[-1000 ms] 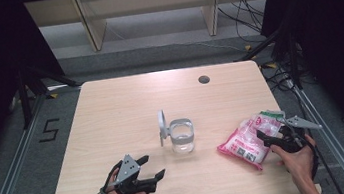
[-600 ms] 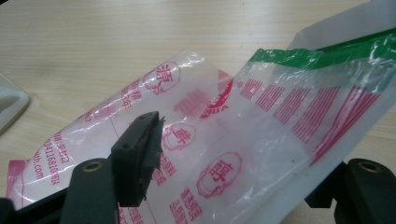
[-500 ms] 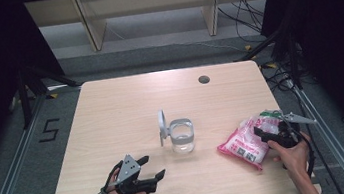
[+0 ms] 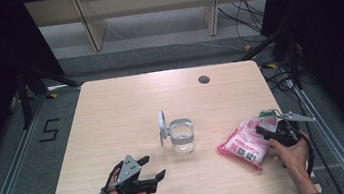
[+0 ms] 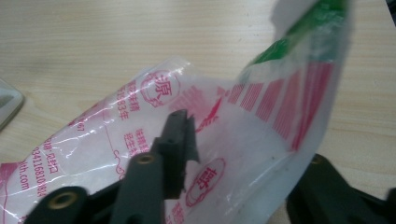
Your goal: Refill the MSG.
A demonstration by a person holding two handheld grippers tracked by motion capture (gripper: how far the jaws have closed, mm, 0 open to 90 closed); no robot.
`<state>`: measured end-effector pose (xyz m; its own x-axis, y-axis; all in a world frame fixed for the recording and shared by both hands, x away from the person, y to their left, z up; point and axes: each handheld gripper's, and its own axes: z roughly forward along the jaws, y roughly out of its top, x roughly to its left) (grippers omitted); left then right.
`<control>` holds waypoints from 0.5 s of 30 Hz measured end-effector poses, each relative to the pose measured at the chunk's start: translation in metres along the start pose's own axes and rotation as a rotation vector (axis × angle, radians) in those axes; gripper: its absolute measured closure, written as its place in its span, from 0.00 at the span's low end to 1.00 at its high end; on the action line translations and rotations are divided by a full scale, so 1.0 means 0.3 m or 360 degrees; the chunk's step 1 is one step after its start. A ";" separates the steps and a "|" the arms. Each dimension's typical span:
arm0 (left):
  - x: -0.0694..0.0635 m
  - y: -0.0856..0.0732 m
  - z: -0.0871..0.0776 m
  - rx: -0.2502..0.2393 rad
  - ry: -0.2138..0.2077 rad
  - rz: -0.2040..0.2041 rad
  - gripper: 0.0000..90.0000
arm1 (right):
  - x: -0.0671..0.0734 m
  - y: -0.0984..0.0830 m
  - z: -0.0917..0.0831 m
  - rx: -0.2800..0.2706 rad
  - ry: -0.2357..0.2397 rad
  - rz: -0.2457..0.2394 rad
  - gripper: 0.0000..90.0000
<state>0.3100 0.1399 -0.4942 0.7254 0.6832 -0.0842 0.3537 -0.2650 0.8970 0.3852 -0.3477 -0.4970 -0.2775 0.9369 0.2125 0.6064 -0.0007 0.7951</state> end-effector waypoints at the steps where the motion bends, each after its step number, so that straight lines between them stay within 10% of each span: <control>1: -0.001 0.000 0.000 -0.0003 -0.0004 0.0002 0.28 | -0.002 0.003 -0.003 0.0022 0.0035 -0.0023 0.79; 8: 0.000 0.000 0.001 -0.0011 -0.0014 -0.0003 0.28 | 0.029 0.003 -0.011 -0.0016 0.0091 -0.0021 1.00; 10: 0.001 0.000 0.000 -0.0005 -0.0007 0.0002 0.29 | 0.022 0.007 -0.011 -0.0043 0.0084 -0.0158 1.00; 15: -0.003 -0.002 0.003 -0.0003 -0.0021 0.0001 0.29 | 0.054 0.026 -0.034 -0.0117 0.0114 -0.0181 1.00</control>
<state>0.3097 0.1388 -0.4950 0.7334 0.6739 -0.0896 0.3524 -0.2642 0.8978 0.3778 -0.3361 -0.4817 -0.3954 0.9051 0.1563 0.5127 0.0763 0.8552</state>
